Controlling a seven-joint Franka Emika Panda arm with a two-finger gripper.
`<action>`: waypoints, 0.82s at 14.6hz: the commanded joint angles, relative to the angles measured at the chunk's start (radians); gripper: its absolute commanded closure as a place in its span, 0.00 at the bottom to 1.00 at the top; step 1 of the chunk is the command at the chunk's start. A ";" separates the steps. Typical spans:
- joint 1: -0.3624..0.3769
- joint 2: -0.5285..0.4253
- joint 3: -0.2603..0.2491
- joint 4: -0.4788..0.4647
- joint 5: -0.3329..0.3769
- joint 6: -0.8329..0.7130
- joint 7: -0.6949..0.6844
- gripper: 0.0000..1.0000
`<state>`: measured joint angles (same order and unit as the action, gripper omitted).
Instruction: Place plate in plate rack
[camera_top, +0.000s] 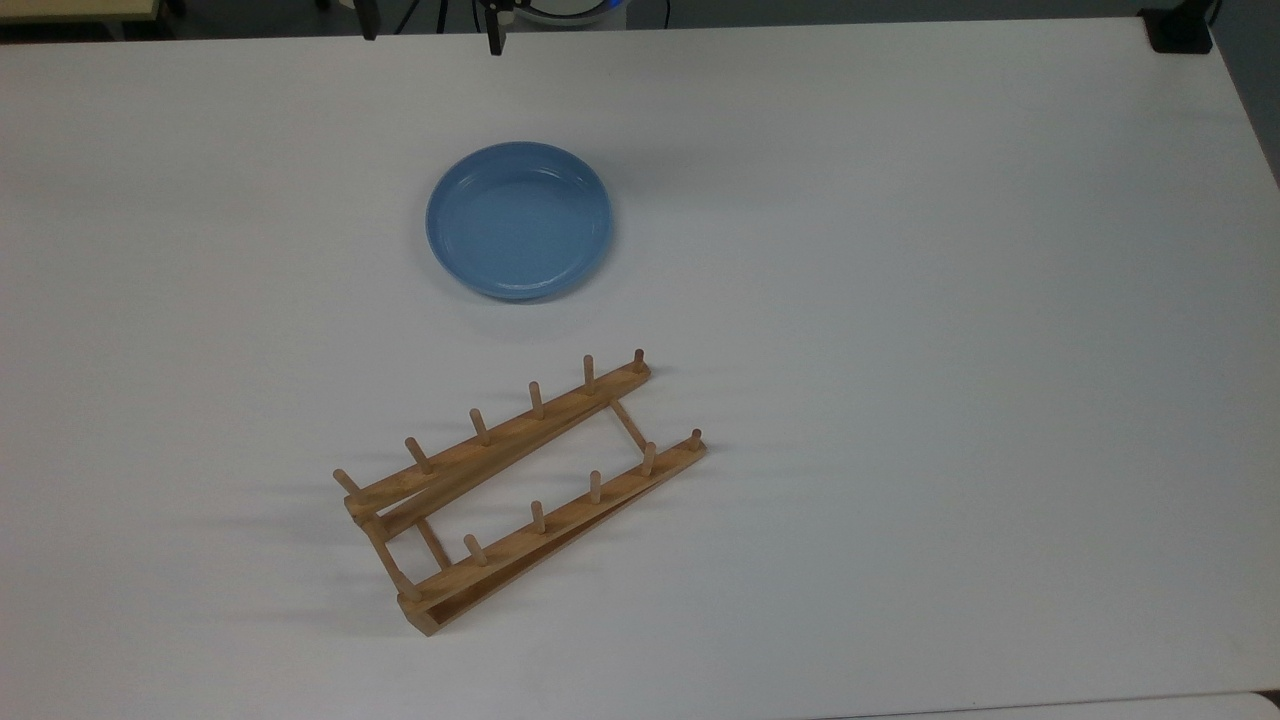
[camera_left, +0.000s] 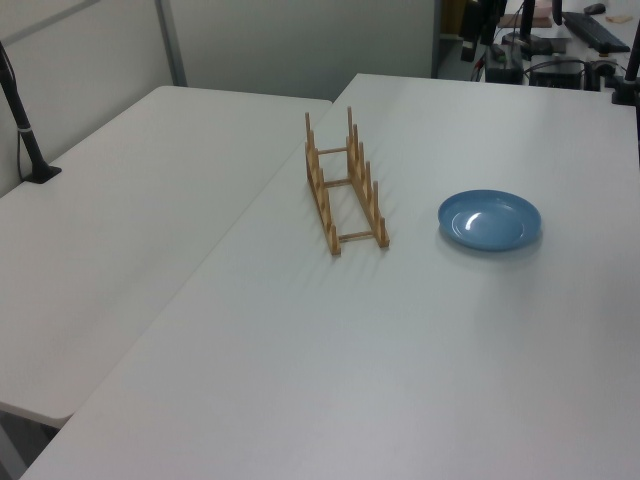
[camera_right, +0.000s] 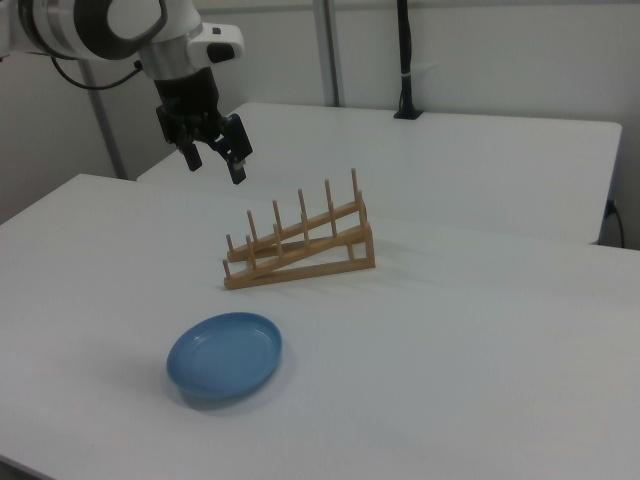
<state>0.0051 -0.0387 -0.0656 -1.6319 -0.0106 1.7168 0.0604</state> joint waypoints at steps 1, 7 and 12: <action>0.004 -0.001 0.000 -0.005 -0.009 0.007 -0.005 0.00; 0.004 -0.001 0.000 -0.005 -0.009 0.006 -0.005 0.00; 0.004 -0.001 0.000 -0.006 -0.009 0.004 -0.017 0.00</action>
<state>0.0051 -0.0361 -0.0656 -1.6319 -0.0106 1.7168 0.0604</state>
